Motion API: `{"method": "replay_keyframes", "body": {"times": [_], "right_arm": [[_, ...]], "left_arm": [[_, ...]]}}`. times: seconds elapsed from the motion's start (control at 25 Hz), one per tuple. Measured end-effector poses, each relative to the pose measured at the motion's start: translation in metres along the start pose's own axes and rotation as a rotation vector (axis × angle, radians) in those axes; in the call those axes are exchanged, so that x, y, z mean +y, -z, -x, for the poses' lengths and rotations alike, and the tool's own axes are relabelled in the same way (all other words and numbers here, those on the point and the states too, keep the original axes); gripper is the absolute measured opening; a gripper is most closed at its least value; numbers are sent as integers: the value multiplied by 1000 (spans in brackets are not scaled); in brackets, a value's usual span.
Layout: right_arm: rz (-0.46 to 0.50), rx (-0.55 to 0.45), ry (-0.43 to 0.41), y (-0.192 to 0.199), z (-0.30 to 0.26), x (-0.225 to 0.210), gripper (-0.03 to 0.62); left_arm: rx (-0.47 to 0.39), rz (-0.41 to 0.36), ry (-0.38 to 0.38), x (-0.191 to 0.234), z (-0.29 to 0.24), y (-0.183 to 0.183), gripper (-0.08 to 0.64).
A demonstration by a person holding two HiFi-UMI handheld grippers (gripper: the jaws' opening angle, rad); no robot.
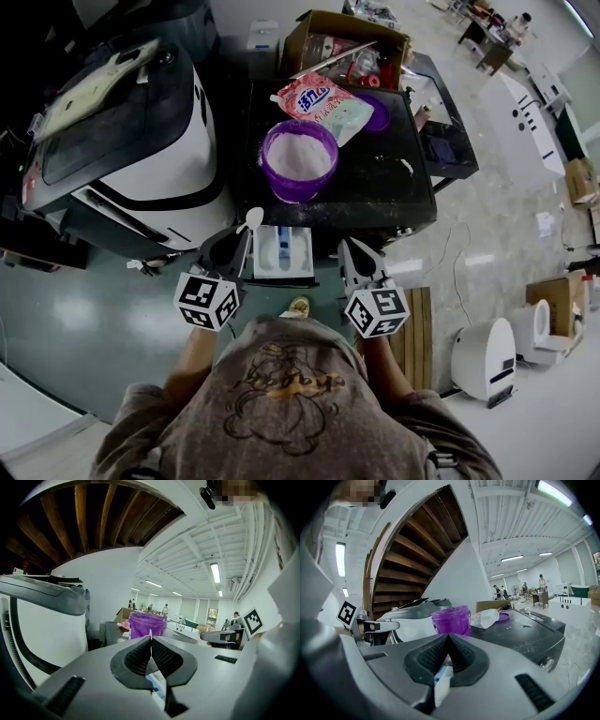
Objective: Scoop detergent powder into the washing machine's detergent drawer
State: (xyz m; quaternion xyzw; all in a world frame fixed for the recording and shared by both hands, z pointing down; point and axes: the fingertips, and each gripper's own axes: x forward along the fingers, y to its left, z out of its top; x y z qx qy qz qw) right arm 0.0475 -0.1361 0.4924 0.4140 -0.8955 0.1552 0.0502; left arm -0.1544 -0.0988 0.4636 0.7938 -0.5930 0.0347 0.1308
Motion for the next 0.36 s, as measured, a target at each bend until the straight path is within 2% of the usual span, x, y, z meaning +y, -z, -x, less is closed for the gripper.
{"method": "replay_keyframes", "body": {"times": [0.36], "right_arm": [[0,-1,-4,1,1,3,0]], "left_arm": [[-4,11,7,-1,1,0,23]]}}
